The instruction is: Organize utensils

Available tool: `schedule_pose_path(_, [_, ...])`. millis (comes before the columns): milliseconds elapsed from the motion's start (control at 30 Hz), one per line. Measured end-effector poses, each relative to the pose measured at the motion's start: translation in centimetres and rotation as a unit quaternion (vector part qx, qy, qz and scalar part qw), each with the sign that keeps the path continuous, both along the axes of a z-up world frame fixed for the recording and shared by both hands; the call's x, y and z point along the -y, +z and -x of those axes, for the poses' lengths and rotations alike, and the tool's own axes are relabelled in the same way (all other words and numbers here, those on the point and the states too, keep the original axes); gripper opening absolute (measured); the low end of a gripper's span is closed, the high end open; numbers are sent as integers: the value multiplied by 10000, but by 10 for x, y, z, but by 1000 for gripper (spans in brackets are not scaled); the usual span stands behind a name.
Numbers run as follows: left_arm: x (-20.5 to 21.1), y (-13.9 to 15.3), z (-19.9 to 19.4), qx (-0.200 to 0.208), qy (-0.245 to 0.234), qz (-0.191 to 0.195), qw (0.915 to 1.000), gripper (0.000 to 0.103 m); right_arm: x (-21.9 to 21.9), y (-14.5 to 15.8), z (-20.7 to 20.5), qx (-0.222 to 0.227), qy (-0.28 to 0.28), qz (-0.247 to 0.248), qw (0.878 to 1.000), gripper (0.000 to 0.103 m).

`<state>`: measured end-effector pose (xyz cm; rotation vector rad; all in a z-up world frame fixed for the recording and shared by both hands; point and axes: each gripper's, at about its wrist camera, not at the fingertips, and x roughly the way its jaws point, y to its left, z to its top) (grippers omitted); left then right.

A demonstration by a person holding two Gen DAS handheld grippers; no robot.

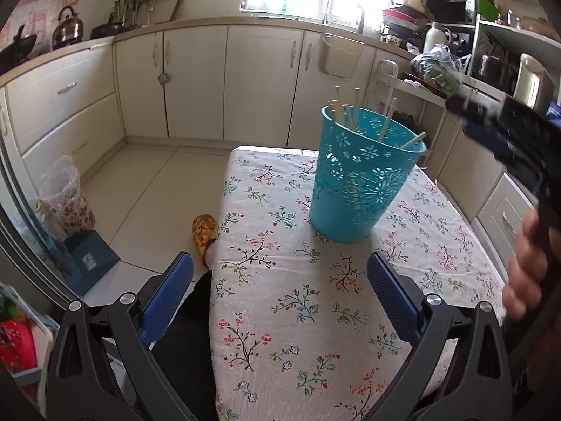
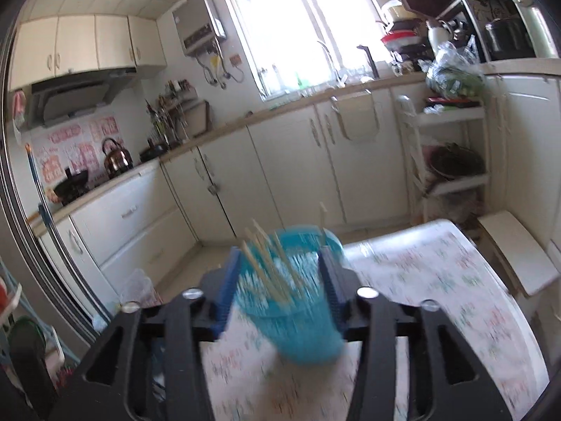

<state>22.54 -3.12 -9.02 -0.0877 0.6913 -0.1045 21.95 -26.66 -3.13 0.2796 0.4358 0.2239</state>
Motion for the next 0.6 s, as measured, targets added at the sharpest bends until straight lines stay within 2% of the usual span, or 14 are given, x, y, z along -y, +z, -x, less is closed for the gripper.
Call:
schedule_pose_path(133, [10,11,15,96,-103,-226,9996,95,9,-15,27,-421,-232,6,9988,66])
schedule_pose_path(233, [15,20,27,172,-145,-392,9990,95,11,-21,46,-642,-320,31,9974,71])
schedule_pose_path(367, [25,33,43,146,-215,-699,9972,95,9,-19,70,-748,-446,118,9961,92])
schedule_pose_path(500, [30,44,60,105,-389,-923,9949,95,3,-17,88,-914,-498,297,9941,95])
schedule_pose_path(600, [24,55,78,123,-414,-796,9959,95,-1,-16,103,-1124,-524,422,9914,95])
